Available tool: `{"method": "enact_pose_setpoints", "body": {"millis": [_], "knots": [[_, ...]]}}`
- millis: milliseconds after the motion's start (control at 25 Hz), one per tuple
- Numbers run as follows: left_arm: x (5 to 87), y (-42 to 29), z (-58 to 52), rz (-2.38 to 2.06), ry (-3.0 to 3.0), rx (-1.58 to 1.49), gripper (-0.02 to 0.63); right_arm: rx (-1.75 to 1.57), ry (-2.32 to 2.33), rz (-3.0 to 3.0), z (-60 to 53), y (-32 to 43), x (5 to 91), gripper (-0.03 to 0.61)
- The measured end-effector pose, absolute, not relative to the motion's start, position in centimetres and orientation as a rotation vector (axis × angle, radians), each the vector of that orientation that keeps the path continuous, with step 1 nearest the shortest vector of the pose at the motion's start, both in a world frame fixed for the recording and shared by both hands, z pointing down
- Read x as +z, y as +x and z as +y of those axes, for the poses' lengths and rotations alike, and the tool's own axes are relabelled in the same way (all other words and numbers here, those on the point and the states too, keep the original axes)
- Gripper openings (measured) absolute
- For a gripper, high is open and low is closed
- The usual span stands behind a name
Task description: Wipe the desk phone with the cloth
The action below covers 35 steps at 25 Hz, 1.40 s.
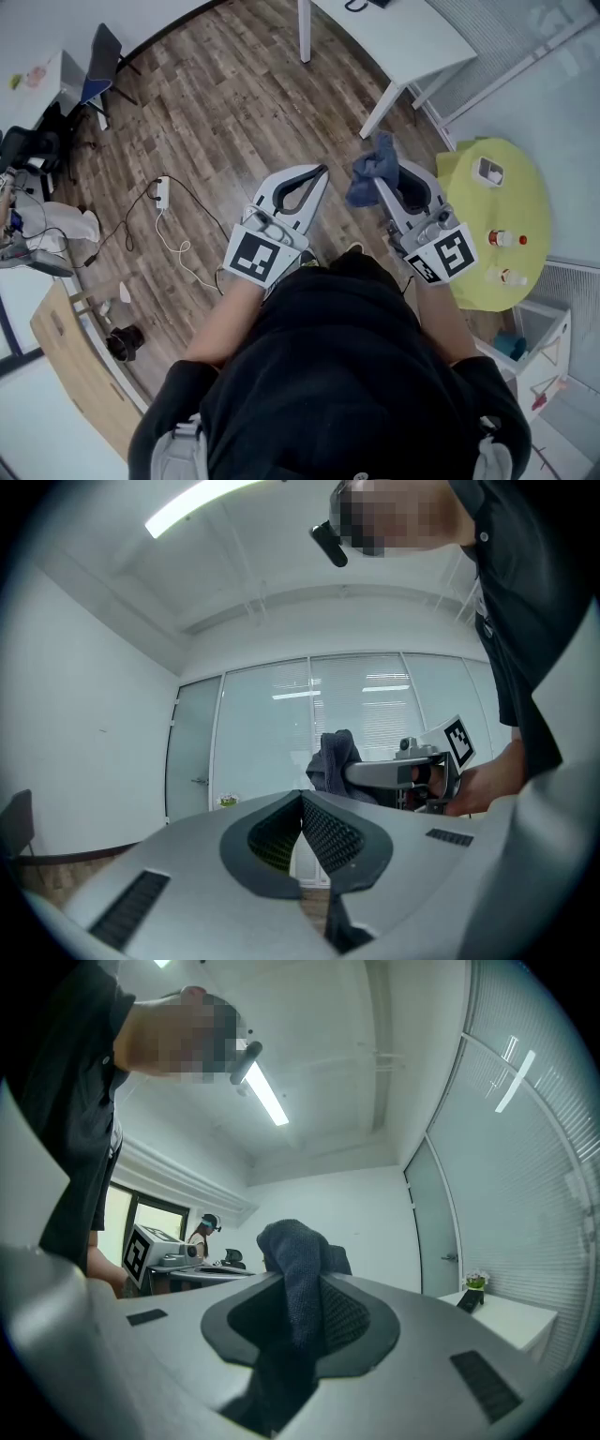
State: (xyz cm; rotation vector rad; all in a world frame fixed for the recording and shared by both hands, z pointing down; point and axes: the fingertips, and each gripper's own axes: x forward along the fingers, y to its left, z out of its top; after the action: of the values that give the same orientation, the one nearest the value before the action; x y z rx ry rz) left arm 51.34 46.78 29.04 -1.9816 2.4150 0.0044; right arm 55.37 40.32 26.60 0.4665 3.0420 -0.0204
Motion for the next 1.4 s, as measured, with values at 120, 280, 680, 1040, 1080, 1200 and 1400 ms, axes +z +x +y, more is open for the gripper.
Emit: {"method": "enact_pose_setpoints", "body": {"millis": [120,280,680,1040,1080,1200,1400], "knots": [[29.1,49.9,47.0,2.432,-1.962,0.009,0.011,-0.036,0.495,3.044,40.4,53.8,26.8,0.106],[29.4,47.5,46.8,2.461,-1.930,0.008,0.011,-0.024,0.536,3.037,40.2,51.3,27.0,0.106],[29.1,40.3,43.1,2.512,-1.856,-0.024,0.011,0.020,0.656,3.011,37.4,43.4,27.4,0.106],[28.4,35.5,38.1,2.546,-1.811,-0.046,0.011,0.008,0.728,2.990,32.6,38.1,27.0,0.106],[28.3,35.1,37.5,2.548,-1.806,-0.052,0.011,0.004,0.734,2.987,32.0,37.7,27.0,0.106],[28.4,34.0,36.0,2.562,-1.791,-0.071,0.011,-0.011,0.760,2.978,30.5,36.6,27.2,0.106],[28.8,32.0,33.5,2.603,-1.749,-0.084,0.011,-0.025,0.812,2.950,27.8,34.8,27.5,0.106]]}}
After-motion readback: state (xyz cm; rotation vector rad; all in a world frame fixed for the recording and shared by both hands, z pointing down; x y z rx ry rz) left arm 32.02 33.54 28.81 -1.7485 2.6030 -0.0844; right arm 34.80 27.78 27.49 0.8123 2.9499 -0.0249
